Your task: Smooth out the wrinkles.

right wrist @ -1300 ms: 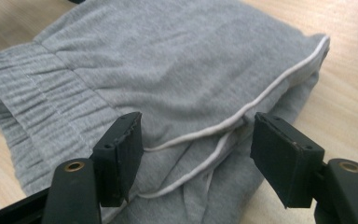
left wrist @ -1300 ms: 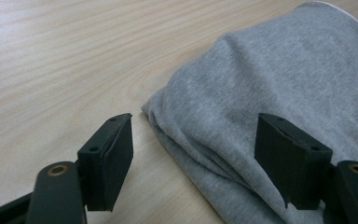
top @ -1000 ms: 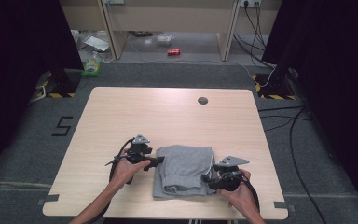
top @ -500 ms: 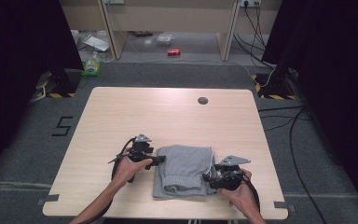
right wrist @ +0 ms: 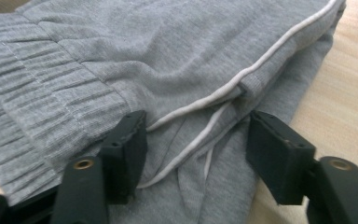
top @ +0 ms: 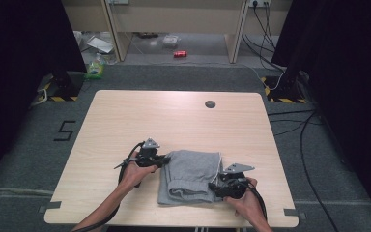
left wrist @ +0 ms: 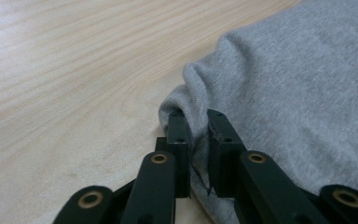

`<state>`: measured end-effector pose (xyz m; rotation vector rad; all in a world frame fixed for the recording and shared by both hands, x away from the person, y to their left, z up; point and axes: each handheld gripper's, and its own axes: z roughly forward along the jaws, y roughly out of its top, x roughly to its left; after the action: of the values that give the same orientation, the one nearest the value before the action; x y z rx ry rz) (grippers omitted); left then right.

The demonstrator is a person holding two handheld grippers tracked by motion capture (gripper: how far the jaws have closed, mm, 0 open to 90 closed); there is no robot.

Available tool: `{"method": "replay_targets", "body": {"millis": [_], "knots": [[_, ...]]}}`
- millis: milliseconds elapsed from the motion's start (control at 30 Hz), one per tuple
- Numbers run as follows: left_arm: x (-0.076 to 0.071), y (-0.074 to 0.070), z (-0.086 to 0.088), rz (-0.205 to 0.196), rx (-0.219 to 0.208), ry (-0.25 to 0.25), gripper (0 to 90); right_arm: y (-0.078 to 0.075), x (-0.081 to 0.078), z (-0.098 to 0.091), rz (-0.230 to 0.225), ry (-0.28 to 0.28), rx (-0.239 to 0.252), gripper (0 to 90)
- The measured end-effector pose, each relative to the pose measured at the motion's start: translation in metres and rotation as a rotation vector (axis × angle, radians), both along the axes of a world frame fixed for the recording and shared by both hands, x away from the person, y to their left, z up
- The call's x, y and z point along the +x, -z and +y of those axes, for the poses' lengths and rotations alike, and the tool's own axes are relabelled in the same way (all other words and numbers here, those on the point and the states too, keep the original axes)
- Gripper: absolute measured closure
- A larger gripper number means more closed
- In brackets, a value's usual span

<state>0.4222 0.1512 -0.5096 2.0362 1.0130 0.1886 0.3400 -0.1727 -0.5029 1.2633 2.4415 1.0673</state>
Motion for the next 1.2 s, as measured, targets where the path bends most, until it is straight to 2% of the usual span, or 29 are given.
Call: {"method": "replay_targets", "body": {"millis": [100, 200, 400, 633, 800, 1000, 1133, 1200], "knots": [[0.001, 0.0, 0.0, -0.019, 0.01, -0.011, 82.6, 0.002, 0.004, 0.004, -0.004, -0.01, 0.001, 48.6], [0.005, 0.0, 0.0, -0.027, 0.015, -0.025, 83.3, 0.002, 0.008, 0.008, -0.013, -0.01, -0.023, 54.6], [0.014, -0.001, 0.004, -0.026, 0.021, -0.05, 83.4, 0.003, 0.021, 0.012, -0.022, -0.01, -0.006, 63.3], [0.029, -0.002, 0.013, -0.029, 0.029, -0.088, 83.5, 0.004, 0.038, 0.023, -0.033, -0.01, -0.002, 66.0], [0.042, -0.006, 0.018, -0.046, 0.059, -0.112, 83.5, 0.005, 0.054, 0.032, -0.036, -0.007, 0.011, 67.1], [0.059, -0.01, 0.031, -0.042, 0.054, -0.155, 83.5, 0.006, 0.074, 0.043, -0.039, -0.009, 0.024, 67.3], [0.068, -0.011, 0.034, -0.041, 0.074, -0.176, 83.3, 0.007, 0.086, 0.05, -0.048, -0.012, 0.02, 67.2], [0.071, -0.011, 0.037, -0.038, 0.065, -0.188, 83.2, 0.007, 0.09, 0.053, -0.051, -0.009, 0.02, 66.8]]}}
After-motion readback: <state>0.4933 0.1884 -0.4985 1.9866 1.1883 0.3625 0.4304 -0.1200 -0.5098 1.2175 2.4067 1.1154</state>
